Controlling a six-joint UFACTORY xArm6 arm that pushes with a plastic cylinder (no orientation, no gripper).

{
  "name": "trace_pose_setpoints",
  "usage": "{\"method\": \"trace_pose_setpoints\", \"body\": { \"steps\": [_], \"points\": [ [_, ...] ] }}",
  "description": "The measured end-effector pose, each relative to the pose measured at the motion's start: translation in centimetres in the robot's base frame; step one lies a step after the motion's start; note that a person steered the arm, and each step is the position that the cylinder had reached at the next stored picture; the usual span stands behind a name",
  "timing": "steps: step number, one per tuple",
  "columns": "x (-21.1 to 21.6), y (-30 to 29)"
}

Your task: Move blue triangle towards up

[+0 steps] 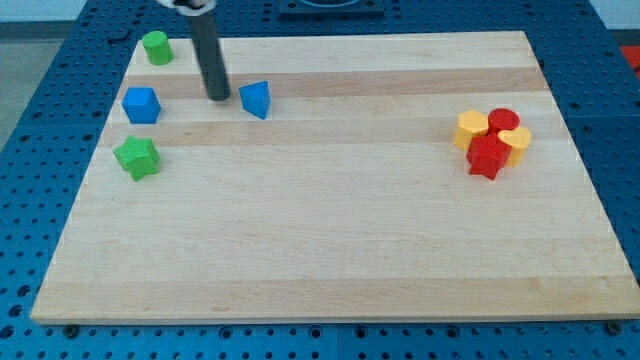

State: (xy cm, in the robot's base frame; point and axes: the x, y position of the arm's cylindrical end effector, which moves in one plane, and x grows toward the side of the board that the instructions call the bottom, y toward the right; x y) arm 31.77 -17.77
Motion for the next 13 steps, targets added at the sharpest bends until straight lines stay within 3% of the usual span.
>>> {"method": "trace_pose_setpoints", "body": {
  "steps": [1, 2, 3, 5, 7, 9, 10, 13],
  "points": [
    [1.6, -1.4],
    [3.6, 1.3],
    [2.7, 5.4],
    [-4.1, 13.2],
    [-1.5, 11.7],
    [0.2, 16.3],
    [-0.4, 18.8],
    [-5.9, 17.2]
  ]
}}
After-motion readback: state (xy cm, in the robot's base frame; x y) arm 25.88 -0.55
